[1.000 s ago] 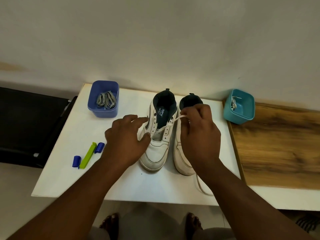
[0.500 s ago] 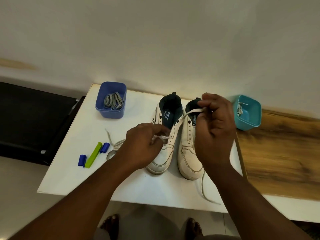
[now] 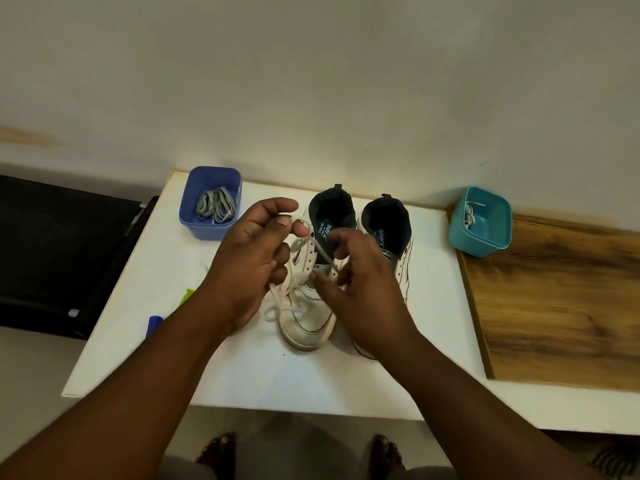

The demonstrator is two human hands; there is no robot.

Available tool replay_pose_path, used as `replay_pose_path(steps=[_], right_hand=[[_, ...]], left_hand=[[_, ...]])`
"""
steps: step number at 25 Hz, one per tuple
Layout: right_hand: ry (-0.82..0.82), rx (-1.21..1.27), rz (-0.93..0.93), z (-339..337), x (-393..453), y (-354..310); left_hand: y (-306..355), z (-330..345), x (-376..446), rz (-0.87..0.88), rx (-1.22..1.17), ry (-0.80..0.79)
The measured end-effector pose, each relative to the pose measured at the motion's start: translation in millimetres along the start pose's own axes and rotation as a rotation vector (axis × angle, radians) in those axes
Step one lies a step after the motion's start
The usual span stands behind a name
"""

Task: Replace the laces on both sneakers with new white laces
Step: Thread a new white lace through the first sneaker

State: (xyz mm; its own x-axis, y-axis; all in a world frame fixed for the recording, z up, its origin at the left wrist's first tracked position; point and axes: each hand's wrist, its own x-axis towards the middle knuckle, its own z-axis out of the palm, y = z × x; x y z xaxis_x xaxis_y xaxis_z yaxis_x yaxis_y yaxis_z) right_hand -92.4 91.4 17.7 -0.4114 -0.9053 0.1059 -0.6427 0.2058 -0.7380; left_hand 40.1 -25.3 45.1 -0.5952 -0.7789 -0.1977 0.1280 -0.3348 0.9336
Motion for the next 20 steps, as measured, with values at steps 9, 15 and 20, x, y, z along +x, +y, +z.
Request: replay_pose_path(steps=[9,15,20], right_hand=[[0.405,-0.017,0.069,-17.3,10.8,12.8],[0.158,-0.344,-0.276,-9.1,11.6,1.3],[0.129,-0.206,-0.11,-14.2,13.2,18.7]], left_hand=[[-9.6,-25.6,10.6,-0.02,0.181,0.634],[-30.2,-4.9,0.1,0.384,1.086,-0.061],[-26.8,-26.7,5.8,0.353,0.816,0.277]])
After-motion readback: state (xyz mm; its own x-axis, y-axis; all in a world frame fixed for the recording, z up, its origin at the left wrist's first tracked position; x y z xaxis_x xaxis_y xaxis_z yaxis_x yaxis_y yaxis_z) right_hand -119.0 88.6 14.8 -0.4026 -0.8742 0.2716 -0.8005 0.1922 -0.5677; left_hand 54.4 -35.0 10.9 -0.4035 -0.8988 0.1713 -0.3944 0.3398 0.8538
